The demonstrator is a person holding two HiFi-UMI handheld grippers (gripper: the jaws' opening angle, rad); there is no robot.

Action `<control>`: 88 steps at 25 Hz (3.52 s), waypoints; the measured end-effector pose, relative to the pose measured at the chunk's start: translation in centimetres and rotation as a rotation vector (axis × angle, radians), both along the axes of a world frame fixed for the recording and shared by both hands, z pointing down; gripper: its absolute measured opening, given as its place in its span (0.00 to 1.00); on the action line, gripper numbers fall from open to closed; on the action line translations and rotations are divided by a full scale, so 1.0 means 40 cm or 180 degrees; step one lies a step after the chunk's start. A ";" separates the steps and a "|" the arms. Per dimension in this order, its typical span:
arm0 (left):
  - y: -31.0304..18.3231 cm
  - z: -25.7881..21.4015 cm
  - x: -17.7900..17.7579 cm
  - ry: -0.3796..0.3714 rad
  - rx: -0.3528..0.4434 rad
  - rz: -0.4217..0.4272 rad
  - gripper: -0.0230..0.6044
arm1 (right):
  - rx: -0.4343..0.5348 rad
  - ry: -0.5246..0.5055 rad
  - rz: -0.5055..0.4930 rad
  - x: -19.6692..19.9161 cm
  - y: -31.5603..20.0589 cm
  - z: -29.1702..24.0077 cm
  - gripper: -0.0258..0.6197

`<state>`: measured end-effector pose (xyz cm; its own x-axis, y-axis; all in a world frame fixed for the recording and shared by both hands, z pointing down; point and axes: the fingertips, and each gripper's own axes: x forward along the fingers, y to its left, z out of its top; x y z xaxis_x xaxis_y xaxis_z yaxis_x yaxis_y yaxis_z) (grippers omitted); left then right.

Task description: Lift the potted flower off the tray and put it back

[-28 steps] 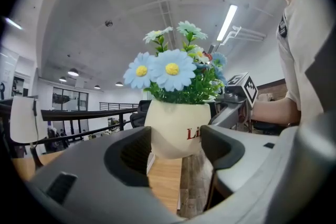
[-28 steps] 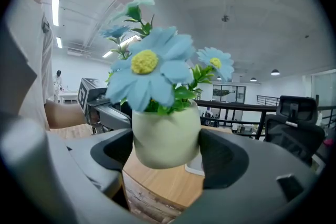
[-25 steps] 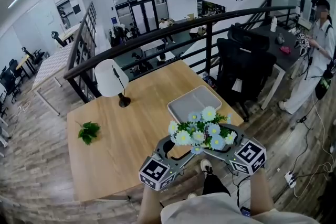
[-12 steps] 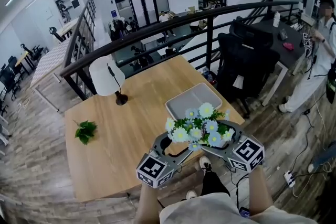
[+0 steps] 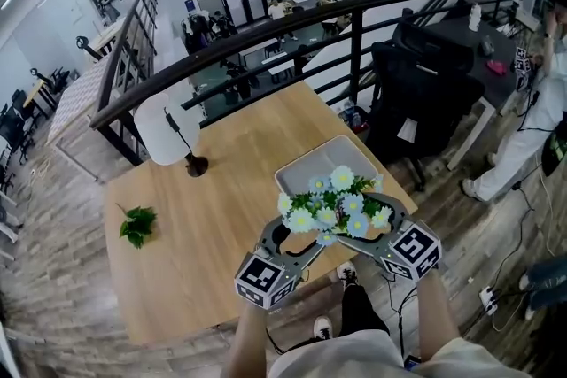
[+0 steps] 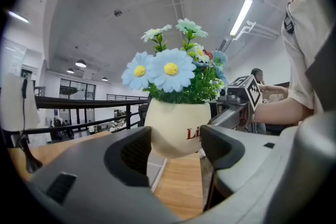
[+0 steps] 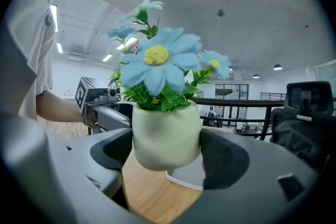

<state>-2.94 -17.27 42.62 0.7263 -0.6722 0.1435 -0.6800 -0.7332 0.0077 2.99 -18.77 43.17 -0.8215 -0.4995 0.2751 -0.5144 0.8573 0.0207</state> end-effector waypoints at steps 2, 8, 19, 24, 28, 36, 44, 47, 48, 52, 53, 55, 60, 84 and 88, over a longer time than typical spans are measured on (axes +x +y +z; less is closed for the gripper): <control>-0.027 0.018 0.001 0.0016 -0.0008 -0.0028 0.56 | -0.0024 -0.0009 -0.0016 0.000 -0.029 0.019 0.70; -0.109 0.082 -0.004 -0.0060 -0.0091 -0.0083 0.56 | -0.0077 0.0022 -0.0094 -0.006 -0.113 0.083 0.70; -0.269 0.207 -0.010 -0.0121 -0.0336 -0.0234 0.56 | -0.0256 0.0002 -0.0230 -0.015 -0.278 0.212 0.70; -0.329 0.267 -0.036 -0.0165 -0.0466 -0.0303 0.56 | -0.0289 0.0088 -0.0312 -0.045 -0.342 0.271 0.71; -0.376 0.319 -0.051 -0.0149 -0.0556 -0.0381 0.55 | -0.0390 0.0085 -0.0381 -0.061 -0.391 0.327 0.71; -0.441 0.411 -0.078 -0.0161 -0.0727 -0.0479 0.55 | -0.0544 0.0059 -0.0476 -0.090 -0.460 0.422 0.71; -0.473 0.499 -0.096 -0.0168 -0.0904 -0.0584 0.55 | -0.0666 0.0214 -0.0571 -0.115 -0.497 0.513 0.72; -0.476 0.525 -0.102 -0.0163 -0.0963 -0.0612 0.55 | -0.0655 0.0283 -0.0598 -0.123 -0.499 0.537 0.72; -0.476 0.532 -0.106 -0.0168 -0.0979 -0.0618 0.55 | -0.0654 0.0297 -0.0604 -0.127 -0.500 0.543 0.71; -0.476 0.557 -0.116 -0.0228 -0.1045 -0.0635 0.55 | -0.0640 0.0376 -0.0631 -0.139 -0.502 0.566 0.72; -0.476 0.561 -0.116 -0.0239 -0.1057 -0.0641 0.55 | -0.0635 0.0402 -0.0641 -0.139 -0.502 0.571 0.72; -0.476 0.571 -0.118 -0.0257 -0.1091 -0.0660 0.55 | -0.0614 0.0449 -0.0663 -0.140 -0.503 0.583 0.72; -0.477 0.606 -0.124 -0.0397 -0.1222 -0.0673 0.55 | -0.0636 0.0614 -0.0724 -0.154 -0.502 0.611 0.72; -0.446 0.617 -0.150 -0.0594 -0.1387 -0.0851 0.58 | -0.0721 0.0854 -0.0415 -0.076 -0.514 0.629 0.72; -0.416 0.593 -0.159 -0.0585 -0.1384 -0.0872 0.58 | -0.0861 0.0715 -0.0174 -0.035 -0.500 0.611 0.69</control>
<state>-9.29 -33.91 66.34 0.4696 -0.6837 0.5585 -0.8645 -0.4845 0.1338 1.60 -38.78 67.63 -0.7490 -0.3409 0.5682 -0.4760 0.8734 -0.1035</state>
